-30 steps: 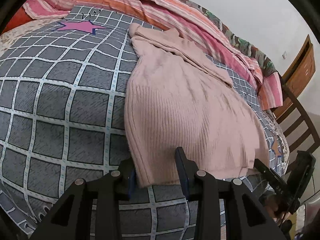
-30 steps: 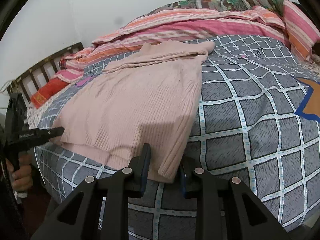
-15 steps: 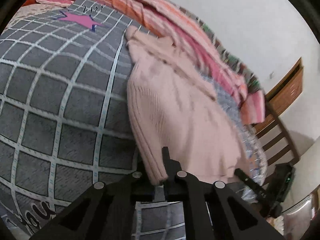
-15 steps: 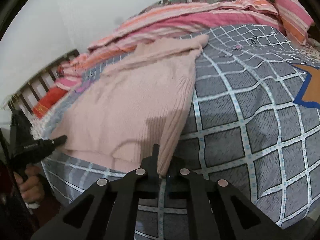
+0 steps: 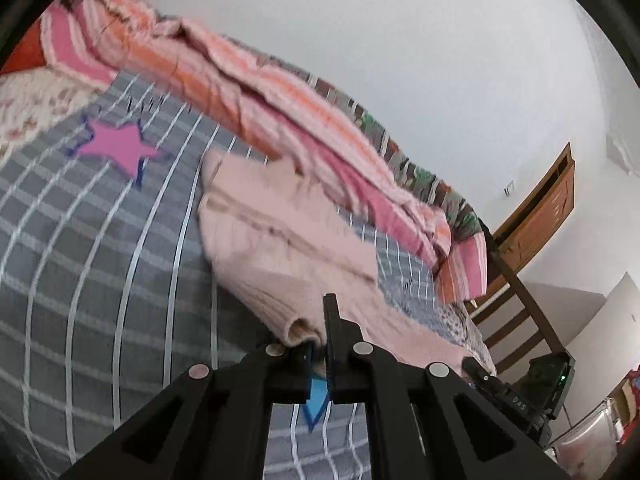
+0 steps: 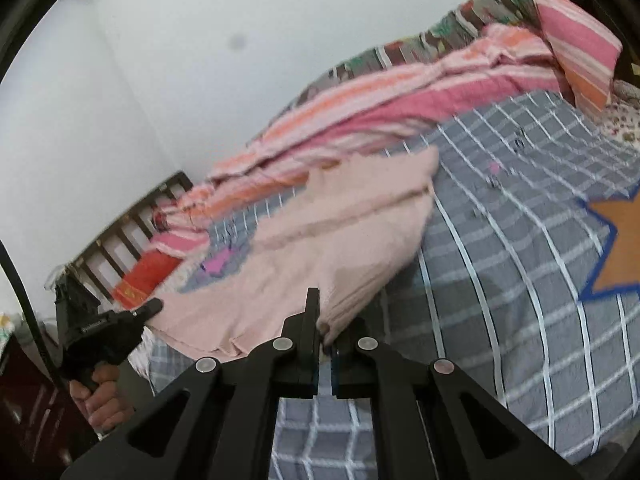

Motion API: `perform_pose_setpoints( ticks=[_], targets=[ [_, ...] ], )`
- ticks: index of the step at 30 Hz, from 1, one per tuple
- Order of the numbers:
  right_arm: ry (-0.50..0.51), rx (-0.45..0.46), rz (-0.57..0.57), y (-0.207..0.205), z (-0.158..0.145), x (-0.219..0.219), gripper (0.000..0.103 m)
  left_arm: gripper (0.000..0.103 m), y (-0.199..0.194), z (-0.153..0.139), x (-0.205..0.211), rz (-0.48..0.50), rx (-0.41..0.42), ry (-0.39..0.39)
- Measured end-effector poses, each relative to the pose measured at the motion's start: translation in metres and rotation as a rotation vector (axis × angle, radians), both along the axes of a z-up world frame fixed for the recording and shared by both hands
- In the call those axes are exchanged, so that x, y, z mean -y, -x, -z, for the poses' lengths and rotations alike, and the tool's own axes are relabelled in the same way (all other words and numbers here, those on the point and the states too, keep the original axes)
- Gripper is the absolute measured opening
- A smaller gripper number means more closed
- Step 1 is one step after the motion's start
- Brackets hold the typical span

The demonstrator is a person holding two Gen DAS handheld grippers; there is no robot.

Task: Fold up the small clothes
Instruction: 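Grasp the hem with both grippers and lift it toward the collar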

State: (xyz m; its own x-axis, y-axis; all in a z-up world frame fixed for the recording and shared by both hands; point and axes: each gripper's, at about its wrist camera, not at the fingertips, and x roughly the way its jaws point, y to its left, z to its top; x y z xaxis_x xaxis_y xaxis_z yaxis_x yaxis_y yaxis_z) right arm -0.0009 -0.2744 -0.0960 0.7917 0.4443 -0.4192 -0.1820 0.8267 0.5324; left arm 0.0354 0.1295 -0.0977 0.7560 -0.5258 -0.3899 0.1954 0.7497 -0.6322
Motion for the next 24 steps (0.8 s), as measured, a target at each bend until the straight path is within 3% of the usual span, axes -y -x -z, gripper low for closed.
perform_pose_setpoints(
  ticks=[8, 14, 24],
  targets=[
    [-0.061, 0.054, 0.074, -0.061, -0.039, 0.013, 0.004, 0.005, -0.055, -0.037, 0.002, -0.077, 0.002, -0.017],
    [-0.036, 0.072, 0.096, -0.111, -0.059, 0.008, 0.004, 0.005, -0.097, -0.055, 0.014, -0.116, 0.03, -0.112],
    [-0.02, 0.0, 0.13, -0.211, -0.042, 0.005, 0.004, 0.005, -0.186, -0.04, 0.032, -0.157, -0.026, -0.197]
  ],
)
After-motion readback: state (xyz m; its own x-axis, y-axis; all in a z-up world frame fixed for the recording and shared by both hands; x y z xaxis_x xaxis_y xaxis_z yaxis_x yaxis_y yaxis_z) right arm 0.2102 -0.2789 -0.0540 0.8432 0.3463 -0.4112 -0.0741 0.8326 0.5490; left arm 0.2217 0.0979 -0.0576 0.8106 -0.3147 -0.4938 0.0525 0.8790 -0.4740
